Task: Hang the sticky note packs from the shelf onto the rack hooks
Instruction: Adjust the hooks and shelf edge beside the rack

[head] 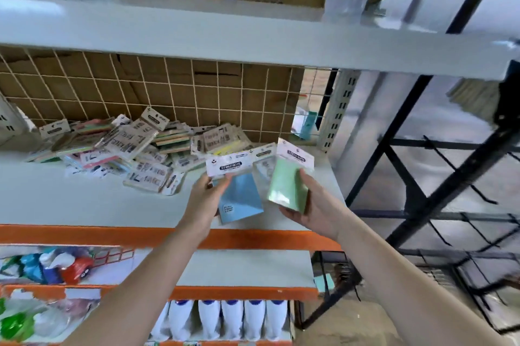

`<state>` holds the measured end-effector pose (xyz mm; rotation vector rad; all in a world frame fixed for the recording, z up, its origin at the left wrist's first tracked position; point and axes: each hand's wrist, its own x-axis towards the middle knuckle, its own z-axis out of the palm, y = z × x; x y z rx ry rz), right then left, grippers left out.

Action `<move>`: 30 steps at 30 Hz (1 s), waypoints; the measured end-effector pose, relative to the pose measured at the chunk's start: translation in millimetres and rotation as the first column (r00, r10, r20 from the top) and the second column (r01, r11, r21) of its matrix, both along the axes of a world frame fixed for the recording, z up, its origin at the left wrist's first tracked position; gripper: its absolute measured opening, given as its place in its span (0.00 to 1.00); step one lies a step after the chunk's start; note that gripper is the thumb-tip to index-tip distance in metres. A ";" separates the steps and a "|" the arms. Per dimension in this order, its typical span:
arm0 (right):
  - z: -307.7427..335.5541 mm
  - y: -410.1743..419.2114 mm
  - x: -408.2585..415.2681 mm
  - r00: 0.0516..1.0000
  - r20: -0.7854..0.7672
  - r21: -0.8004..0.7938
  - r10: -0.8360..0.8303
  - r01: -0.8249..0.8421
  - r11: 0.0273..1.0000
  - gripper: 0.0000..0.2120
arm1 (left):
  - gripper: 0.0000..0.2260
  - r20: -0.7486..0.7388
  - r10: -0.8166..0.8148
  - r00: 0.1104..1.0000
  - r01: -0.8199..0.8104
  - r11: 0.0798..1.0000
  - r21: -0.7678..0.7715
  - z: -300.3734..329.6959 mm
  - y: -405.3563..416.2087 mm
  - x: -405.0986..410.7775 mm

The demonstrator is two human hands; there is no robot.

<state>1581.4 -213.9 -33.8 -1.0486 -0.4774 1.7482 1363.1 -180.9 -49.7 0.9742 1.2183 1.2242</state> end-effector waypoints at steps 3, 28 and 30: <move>8.1 -24.2 32.5 0.998 0.062 0.076 0.005 -0.010 0.997 0.19 | 0.04 0.007 -0.060 0.998 0.060 0.998 -0.002 3.6 -15.8 27.5; 82.5 -262.6 284.1 0.747 0.331 0.374 -0.576 0.457 0.807 0.09 | 0.15 -0.162 -0.193 0.968 0.249 0.835 0.491 105.7 -223.3 309.6; 88.5 -277.3 302.4 0.699 0.326 0.396 -0.636 0.510 0.764 0.10 | 0.16 -0.121 -0.226 0.967 0.256 0.848 0.464 108.7 -229.1 331.6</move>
